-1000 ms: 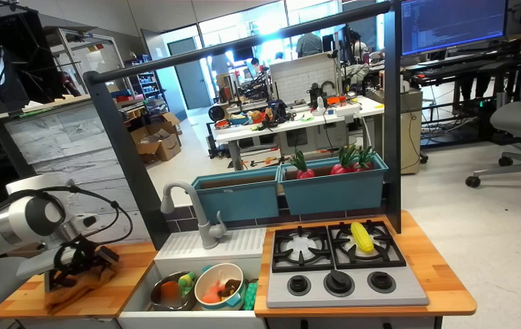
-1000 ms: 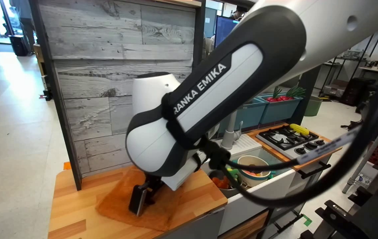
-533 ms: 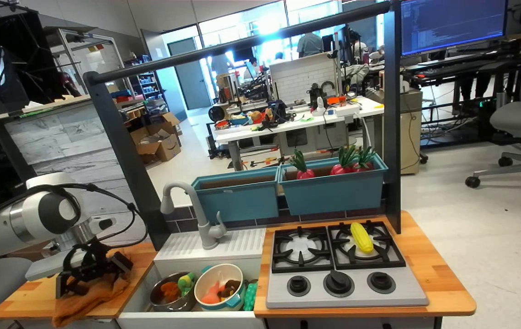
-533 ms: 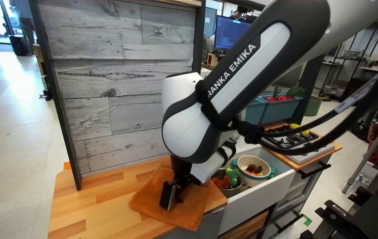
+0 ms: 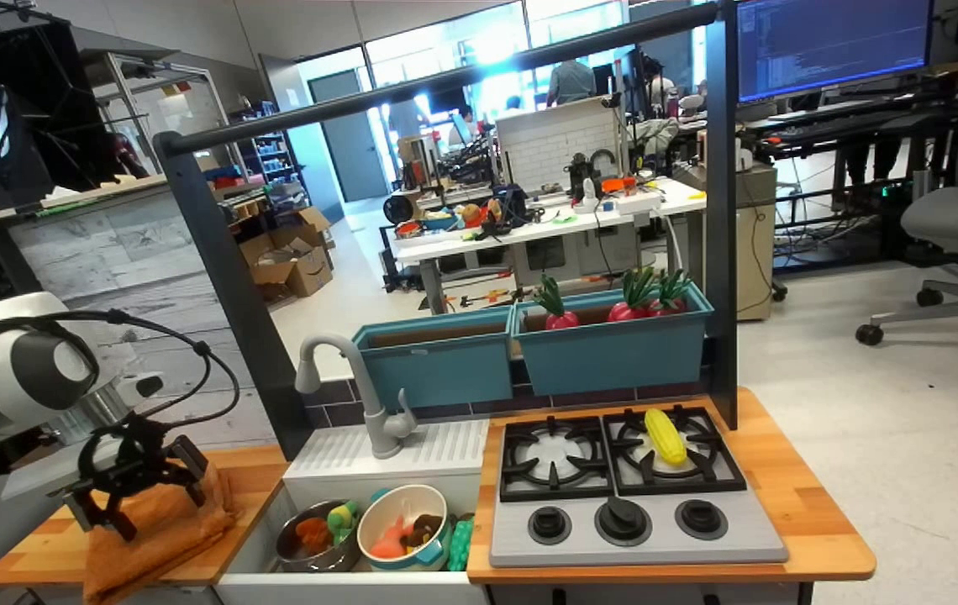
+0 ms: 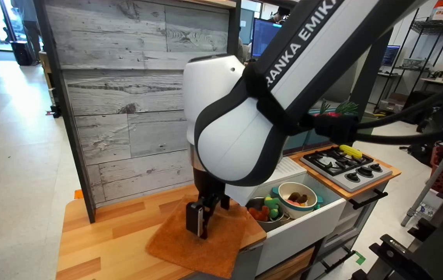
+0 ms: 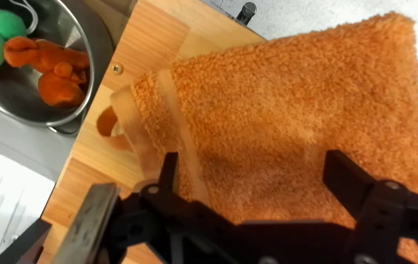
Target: Pick up all the plush toys from the counter and on the stove and put them in the pots, then wipe the counter with the cloth
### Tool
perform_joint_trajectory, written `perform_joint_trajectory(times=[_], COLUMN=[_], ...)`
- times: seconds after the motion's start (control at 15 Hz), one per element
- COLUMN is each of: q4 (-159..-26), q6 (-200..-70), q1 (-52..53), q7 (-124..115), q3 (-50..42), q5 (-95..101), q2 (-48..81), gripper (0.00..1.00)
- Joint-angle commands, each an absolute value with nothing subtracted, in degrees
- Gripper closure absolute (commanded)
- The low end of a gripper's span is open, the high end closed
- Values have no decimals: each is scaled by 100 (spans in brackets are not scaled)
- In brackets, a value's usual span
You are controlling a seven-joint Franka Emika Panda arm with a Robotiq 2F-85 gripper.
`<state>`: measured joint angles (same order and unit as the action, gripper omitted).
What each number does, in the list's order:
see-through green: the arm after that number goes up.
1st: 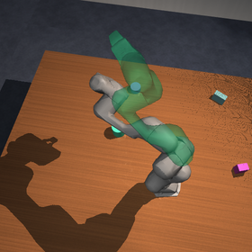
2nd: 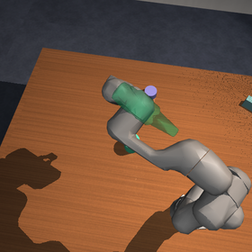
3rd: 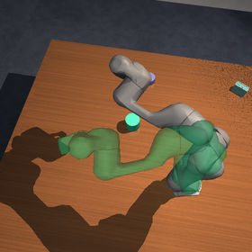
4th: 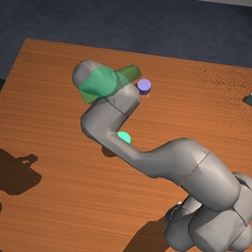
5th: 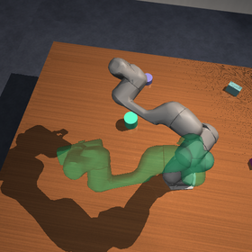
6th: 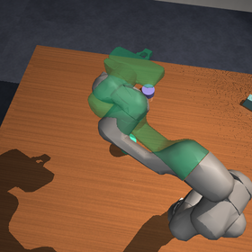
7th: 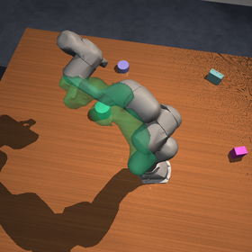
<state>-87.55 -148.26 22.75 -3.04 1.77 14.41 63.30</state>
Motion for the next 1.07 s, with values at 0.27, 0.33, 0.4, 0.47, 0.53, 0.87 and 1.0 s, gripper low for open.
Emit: perform_joint_trajectory(times=[0.27,0.33,0.4,0.47,0.53,0.87,1.0], q4=[-8907,-9034,-9018,-9013,-9007,-8107,-7406], q6=[-15357,-15163,-15171,-15170,-15170,-15178,-15080], q1=[1951,2211,2184,2184,2192,2478,2584], q7=[77,-180,-159,-159,-160,-144,-173], q3=[526,319,329,322,323,258,315], q5=[1257,1344,1337,1337,1338,1482,1406], q2=[6583,6323,6397,6410,6400,7000,7427], gripper=[0,0,0,0,0,0,0])
